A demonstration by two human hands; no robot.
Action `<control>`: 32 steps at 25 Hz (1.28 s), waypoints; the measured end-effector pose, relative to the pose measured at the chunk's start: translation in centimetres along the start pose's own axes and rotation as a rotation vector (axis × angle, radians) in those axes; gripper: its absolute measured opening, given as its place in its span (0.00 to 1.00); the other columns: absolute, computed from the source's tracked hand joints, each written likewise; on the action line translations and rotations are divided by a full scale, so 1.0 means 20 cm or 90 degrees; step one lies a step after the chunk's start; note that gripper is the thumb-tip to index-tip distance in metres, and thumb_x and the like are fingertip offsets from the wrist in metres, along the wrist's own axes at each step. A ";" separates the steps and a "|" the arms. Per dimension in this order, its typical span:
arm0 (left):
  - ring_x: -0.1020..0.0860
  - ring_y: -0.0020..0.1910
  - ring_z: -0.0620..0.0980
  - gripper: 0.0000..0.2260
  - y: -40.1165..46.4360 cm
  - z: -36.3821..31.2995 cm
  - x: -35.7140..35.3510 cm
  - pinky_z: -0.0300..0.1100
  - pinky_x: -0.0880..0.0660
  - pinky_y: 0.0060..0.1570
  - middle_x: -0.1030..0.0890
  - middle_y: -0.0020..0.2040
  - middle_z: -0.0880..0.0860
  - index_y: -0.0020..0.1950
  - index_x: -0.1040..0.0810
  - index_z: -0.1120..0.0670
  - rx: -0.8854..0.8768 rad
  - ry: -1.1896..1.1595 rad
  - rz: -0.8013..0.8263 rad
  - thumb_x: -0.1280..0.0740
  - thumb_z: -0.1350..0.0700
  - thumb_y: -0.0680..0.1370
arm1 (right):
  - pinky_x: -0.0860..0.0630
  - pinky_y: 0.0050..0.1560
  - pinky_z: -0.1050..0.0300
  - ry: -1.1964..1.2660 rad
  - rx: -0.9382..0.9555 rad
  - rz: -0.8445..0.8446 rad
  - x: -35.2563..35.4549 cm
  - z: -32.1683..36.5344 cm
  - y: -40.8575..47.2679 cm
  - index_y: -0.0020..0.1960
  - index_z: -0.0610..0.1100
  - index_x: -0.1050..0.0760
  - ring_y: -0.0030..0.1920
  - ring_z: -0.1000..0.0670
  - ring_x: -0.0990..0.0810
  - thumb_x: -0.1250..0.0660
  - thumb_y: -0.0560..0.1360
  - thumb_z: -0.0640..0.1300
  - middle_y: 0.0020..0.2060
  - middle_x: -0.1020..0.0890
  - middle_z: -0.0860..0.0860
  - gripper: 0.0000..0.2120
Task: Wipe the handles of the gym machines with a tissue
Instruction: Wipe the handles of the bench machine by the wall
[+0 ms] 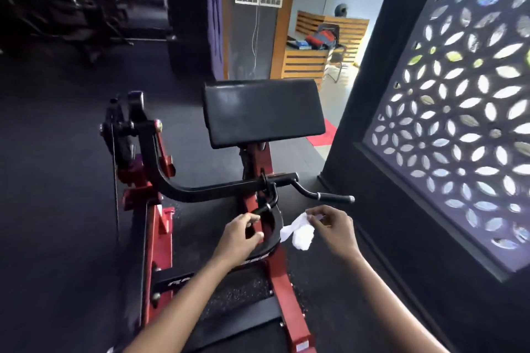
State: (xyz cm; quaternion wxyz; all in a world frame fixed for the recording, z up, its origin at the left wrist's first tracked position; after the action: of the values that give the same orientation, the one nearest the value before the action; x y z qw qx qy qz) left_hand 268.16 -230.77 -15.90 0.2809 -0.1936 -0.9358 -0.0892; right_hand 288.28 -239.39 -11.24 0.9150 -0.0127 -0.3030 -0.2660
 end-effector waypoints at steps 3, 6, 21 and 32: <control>0.26 0.55 0.44 0.15 0.03 -0.08 -0.06 0.34 0.31 0.55 0.22 0.57 0.49 0.60 0.23 0.55 -0.003 0.002 -0.010 0.30 0.60 0.73 | 0.29 0.36 0.73 0.012 -0.021 0.029 0.00 -0.08 0.06 0.43 0.48 0.17 0.38 0.54 0.19 0.31 0.71 0.38 0.37 0.16 0.51 0.07; 0.25 0.56 0.44 0.15 0.12 -0.16 -0.11 0.38 0.28 0.57 0.23 0.57 0.48 0.59 0.23 0.54 -0.001 -0.011 -0.015 0.30 0.59 0.73 | 0.28 0.35 0.73 0.049 -0.024 0.042 0.06 -0.10 0.13 0.43 0.47 0.17 0.39 0.51 0.18 0.31 0.71 0.38 0.37 0.16 0.51 0.06; 0.24 0.45 0.40 0.11 1.04 -0.32 -0.75 0.36 0.29 0.48 0.20 0.47 0.46 0.48 0.18 0.54 -0.078 -0.051 0.151 0.26 0.53 0.68 | 0.18 0.42 0.49 0.135 -0.070 0.049 0.24 -0.41 0.95 0.46 0.45 0.20 0.40 0.48 0.17 0.32 0.68 0.33 0.39 0.17 0.49 0.10; 0.27 0.29 0.43 0.08 1.61 -0.37 -0.98 0.36 0.28 0.31 0.26 0.35 0.52 0.40 0.30 0.54 0.159 -0.393 0.241 0.37 0.58 0.79 | 0.27 0.26 0.61 0.375 -0.232 -0.033 0.34 -0.73 1.43 0.56 0.41 0.26 0.27 0.53 0.26 0.37 0.77 0.36 0.30 0.29 0.48 0.08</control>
State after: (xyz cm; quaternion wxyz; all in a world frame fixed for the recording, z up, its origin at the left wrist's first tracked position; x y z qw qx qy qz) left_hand 300.05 -209.59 -18.93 0.0185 -0.3450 -0.9277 0.1412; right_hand 315.02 -220.77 -15.51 0.9387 -0.0909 0.0266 -0.3314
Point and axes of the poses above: each hand's wrist, its own y-axis towards the middle knuckle, its own x-axis out of the back of the hand, z = x × y, the point moved 4 cm from there along y, towards the middle knuckle
